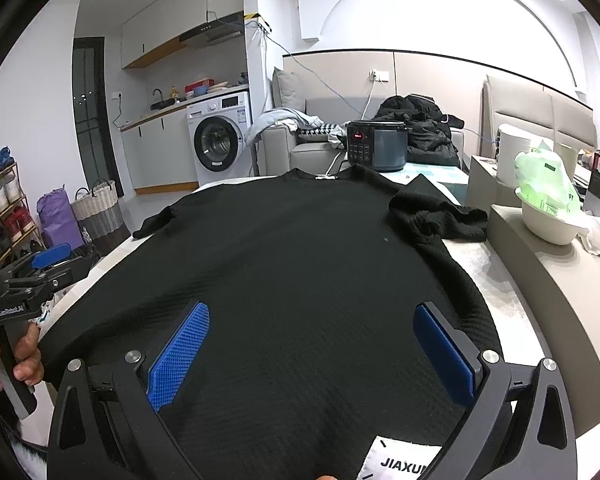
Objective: Fold small clothes
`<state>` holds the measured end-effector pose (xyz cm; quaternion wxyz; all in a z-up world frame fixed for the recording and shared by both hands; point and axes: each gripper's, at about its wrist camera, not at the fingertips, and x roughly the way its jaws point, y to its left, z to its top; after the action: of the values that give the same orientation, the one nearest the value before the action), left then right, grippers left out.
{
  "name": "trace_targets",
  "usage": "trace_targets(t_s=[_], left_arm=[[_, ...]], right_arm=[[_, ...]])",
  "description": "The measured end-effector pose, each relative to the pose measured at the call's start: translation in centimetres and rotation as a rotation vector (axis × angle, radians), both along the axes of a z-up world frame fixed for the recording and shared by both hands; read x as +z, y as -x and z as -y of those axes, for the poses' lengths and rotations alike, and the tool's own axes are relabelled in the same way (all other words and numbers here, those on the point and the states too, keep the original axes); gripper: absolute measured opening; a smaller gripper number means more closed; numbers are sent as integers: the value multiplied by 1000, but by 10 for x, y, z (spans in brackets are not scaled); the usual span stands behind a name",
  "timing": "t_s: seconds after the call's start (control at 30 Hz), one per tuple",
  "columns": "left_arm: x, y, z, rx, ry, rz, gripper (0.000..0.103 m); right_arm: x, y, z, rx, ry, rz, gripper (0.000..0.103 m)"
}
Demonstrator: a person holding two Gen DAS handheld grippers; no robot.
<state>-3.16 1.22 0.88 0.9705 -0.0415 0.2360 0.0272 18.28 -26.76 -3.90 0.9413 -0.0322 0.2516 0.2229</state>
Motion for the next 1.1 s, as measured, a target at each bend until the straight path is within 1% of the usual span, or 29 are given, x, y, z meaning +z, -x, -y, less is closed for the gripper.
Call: trace_targets(t_s=[0.33, 0.67, 0.9, 1.1], left_arm=[[1, 3, 1, 0, 18, -12, 102], [7, 9, 4, -7, 1, 1, 102], [6, 10, 3, -2, -3, 1, 102], [4, 10, 3, -2, -1, -10, 102]], right_arm=[[4, 0, -2, -15, 17, -17, 103], [7, 2, -3, -7, 17, -20, 103], [5, 4, -8, -1, 22, -31, 103], [-4, -1, -10, -3, 43, -52, 103]])
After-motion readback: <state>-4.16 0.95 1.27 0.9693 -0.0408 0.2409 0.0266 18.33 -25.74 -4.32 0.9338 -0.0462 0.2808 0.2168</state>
